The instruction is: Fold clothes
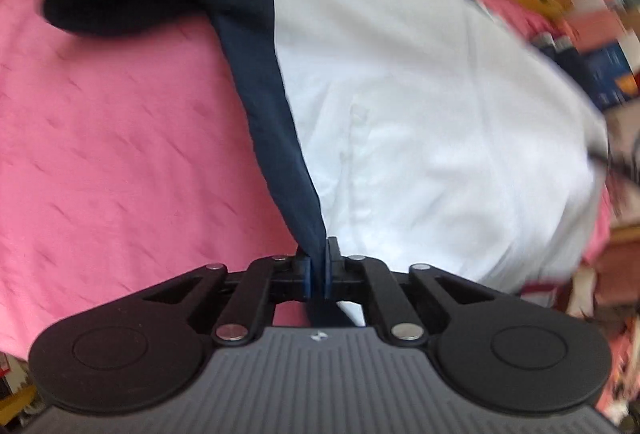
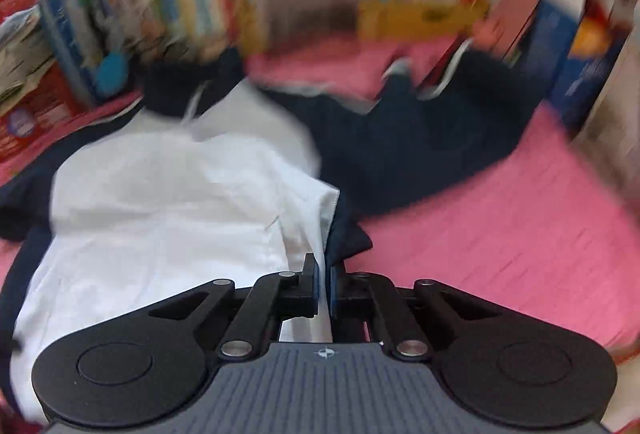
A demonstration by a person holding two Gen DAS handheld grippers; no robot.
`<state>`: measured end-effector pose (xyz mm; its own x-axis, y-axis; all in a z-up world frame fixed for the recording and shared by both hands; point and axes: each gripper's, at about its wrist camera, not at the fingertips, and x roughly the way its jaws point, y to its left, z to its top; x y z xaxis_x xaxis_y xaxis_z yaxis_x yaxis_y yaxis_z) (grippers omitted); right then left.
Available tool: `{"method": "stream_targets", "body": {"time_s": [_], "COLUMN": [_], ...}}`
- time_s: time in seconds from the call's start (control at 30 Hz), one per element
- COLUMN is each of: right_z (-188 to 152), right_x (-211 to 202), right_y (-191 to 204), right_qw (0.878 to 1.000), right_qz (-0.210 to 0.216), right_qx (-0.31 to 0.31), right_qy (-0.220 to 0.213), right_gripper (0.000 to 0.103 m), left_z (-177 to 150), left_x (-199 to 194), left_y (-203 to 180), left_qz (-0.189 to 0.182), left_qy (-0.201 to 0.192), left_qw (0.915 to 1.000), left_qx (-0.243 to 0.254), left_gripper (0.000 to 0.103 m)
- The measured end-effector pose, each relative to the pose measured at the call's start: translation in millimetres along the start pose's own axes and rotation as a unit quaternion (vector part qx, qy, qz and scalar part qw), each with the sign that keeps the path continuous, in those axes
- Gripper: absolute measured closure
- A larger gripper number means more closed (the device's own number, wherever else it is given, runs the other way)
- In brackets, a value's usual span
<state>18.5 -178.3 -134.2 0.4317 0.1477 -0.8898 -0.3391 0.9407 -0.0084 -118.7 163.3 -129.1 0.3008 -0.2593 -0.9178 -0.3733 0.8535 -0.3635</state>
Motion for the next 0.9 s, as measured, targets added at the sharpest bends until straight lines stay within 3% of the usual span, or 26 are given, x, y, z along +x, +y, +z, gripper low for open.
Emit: {"method": "stream_targets", "body": {"time_s": [0.07, 0.1, 0.2, 0.23, 0.3, 0.37, 0.43, 0.47, 0.53, 0.6, 0.83, 0.87, 0.9], "right_z": [11.7, 17.6, 35.1, 39.7, 56.5, 74.0, 90.8, 99.2, 102.7, 94.0, 55.5, 50.0, 44.5], "right_x": [1.4, 2.1, 4.2, -2.9, -17.0, -30.8, -30.2, -29.2, -24.7, -18.0, 19.8, 25.3, 30.7], "right_y": [-8.9, -13.3, -26.7, -23.0, -5.7, 12.2, 54.3, 76.5, 142.1, 218.9, 355.2, 374.2, 393.1], "right_qw": [0.999, 0.999, 0.995, 0.992, 0.986, 0.976, 0.963, 0.953, 0.921, 0.874, 0.781, 0.766, 0.751], "right_qz": [-0.024, -0.035, -0.071, -0.082, -0.065, -0.044, 0.022, 0.057, 0.114, 0.157, 0.148, 0.145, 0.143], "right_qx": [-0.026, -0.039, -0.077, -0.097, -0.141, -0.184, -0.234, -0.258, -0.331, -0.415, -0.563, -0.583, -0.602], "right_qy": [0.001, 0.002, 0.004, -0.014, -0.060, -0.105, -0.133, -0.145, -0.170, -0.198, -0.225, -0.228, -0.231], "right_gripper": [0.084, 0.070, 0.059, 0.040, 0.025, 0.025, 0.025, 0.025, 0.025, 0.025, 0.025, 0.026, 0.038], "left_z": [-4.5, -5.6, -4.3, -5.2, -1.7, 4.2, 10.1, 12.6, 17.7, 25.1, 14.3, 11.3, 8.3], "left_x": [12.1, 13.1, -7.5, -19.8, -41.6, -60.3, -71.7, -75.7, -81.6, -80.4, -101.1, -102.5, -103.8], "left_y": [-6.4, -8.8, -7.9, -4.3, 1.3, 11.5, 23.5, 32.5, 53.5, 79.1, 158.7, 166.5, 172.8], "left_qz": [0.014, 0.025, 0.045, 0.048, 0.064, 0.095, 0.128, 0.140, 0.155, 0.159, 0.181, 0.184, 0.184], "left_qy": [0.018, 0.019, -0.016, -0.036, -0.081, -0.128, -0.160, -0.172, -0.189, -0.189, -0.197, -0.197, -0.196], "left_qw": [0.9997, 0.9995, 0.9985, 0.9973, 0.9919, 0.9817, 0.9701, 0.9643, 0.9545, 0.9498, 0.9280, 0.9244, 0.9214], "left_qx": [-0.002, -0.003, -0.028, -0.042, -0.073, -0.105, -0.131, -0.145, -0.171, -0.191, -0.259, -0.270, -0.281], "left_gripper": [0.085, 0.085, 0.063, 0.054, 0.044, 0.041, 0.039, 0.039, 0.038, 0.038, 0.038, 0.038, 0.038]}}
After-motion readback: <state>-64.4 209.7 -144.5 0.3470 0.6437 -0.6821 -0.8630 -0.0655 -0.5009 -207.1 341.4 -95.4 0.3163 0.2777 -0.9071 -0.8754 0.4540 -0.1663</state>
